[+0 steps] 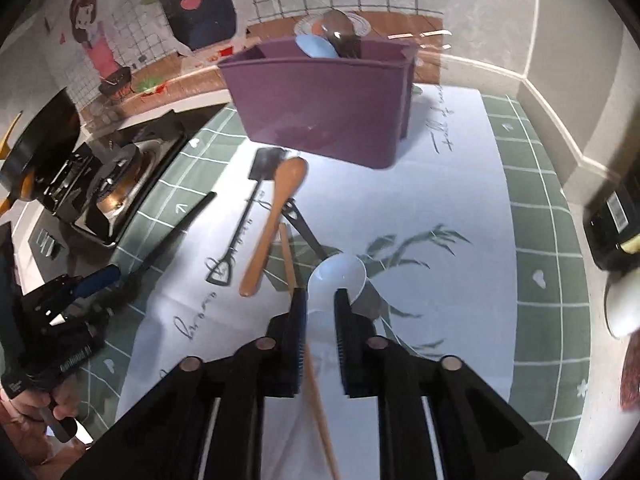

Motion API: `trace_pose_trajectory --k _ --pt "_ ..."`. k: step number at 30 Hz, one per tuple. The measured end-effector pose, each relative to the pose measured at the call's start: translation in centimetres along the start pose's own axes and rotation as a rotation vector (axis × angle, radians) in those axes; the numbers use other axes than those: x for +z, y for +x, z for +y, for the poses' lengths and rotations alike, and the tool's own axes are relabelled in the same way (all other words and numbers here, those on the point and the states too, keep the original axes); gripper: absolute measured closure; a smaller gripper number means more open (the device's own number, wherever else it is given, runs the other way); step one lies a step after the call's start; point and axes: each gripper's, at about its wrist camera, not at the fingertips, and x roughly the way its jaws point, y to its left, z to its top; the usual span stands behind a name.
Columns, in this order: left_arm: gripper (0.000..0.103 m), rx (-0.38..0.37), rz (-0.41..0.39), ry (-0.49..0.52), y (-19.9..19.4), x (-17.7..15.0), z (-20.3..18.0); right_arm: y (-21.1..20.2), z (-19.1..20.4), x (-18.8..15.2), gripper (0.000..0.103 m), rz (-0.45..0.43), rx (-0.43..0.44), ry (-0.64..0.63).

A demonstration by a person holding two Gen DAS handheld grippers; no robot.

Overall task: Organize utensils
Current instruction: 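Grasp the white spoon with the right tool while the left tool grasps a black-handled spoon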

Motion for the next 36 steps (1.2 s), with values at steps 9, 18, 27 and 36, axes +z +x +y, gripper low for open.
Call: trace_pose_trajectory --k 9,18,27,36 --pt "0.090 -0.015 -0.101 -0.022 -3.3 1.8 0.7 3.3 -0.1 0.4 0.043 0.013 -0.098 0.186" --pt "0.089 -0.042 -0.062 -0.055 -3.4 1.9 2.0 4.9 3.7 0.6 0.072 0.015 -0.238 -0.006" --pt "0.042 -0.098 -0.030 0.002 -3.0 -0.8 0.6 0.2 2.3 0.1 0.072 -0.035 -0.119 0.046" --pt "0.049 0.049 0.016 0.069 0.9 -0.5 -2.1 -2.8 2.2 -0.7 0.071 -0.088 -0.132 0.066"
